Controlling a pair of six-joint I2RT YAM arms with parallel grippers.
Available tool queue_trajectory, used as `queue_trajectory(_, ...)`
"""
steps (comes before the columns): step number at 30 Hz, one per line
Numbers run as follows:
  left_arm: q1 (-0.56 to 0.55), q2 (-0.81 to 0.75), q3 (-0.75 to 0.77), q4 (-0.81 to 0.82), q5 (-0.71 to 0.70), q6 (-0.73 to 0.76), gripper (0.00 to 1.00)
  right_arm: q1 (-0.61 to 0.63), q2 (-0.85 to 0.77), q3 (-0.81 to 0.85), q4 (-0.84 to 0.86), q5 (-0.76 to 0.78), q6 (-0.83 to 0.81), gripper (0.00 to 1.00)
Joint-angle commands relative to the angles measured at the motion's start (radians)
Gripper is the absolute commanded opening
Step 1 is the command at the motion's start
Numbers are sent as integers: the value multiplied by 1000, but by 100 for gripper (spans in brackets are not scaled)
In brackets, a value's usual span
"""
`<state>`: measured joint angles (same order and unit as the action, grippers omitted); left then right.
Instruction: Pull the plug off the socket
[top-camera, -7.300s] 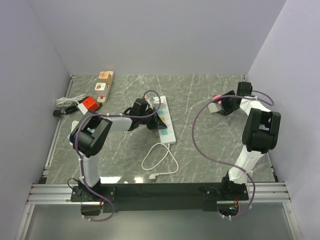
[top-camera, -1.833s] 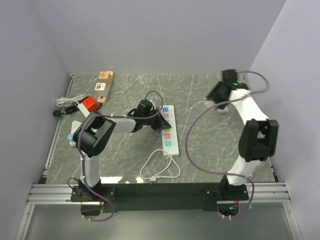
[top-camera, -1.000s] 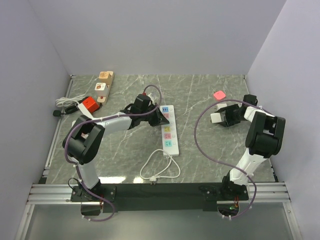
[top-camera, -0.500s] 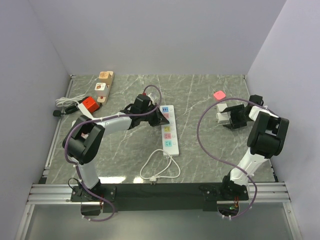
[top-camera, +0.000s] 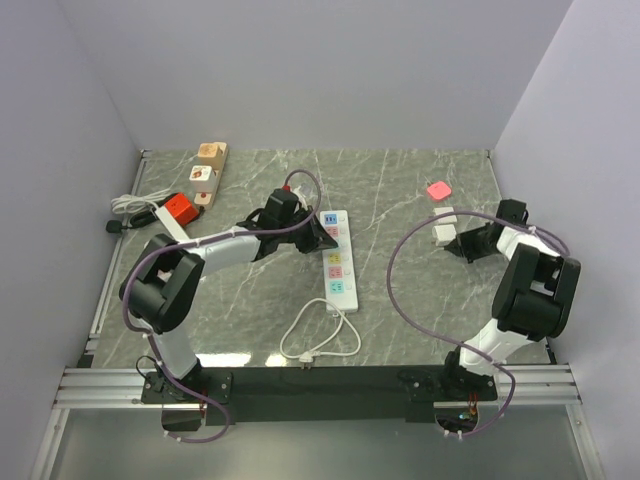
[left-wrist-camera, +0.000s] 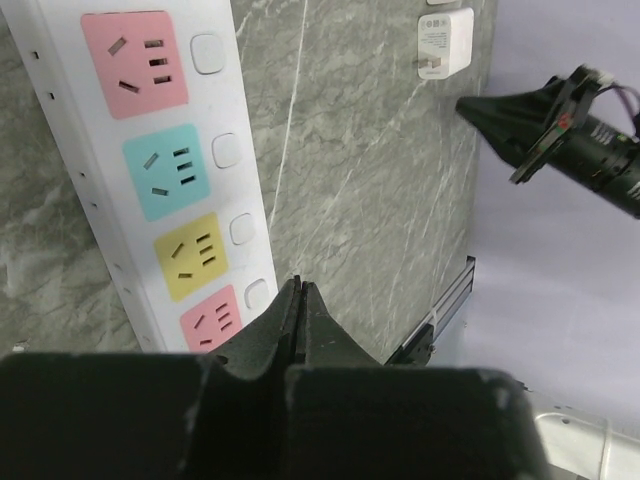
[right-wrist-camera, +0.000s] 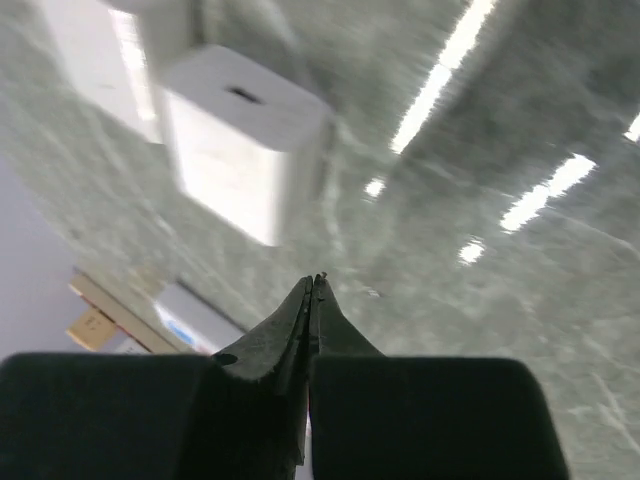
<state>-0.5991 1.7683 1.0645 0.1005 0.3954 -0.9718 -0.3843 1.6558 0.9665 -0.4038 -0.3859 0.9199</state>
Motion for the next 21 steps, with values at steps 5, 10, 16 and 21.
queue_trajectory(5,1,-61,-26,30,8,5,1,1,-4,-100,89,27,22,0)
queue_trajectory(10,1,-73,-32,16,5,12,1,8,71,-51,161,12,68,0)
queue_trajectory(16,1,-73,-28,-1,-3,13,1,19,166,102,166,44,125,0)
queue_trajectory(21,1,-82,-23,-19,-16,16,1,25,260,241,195,13,140,0)
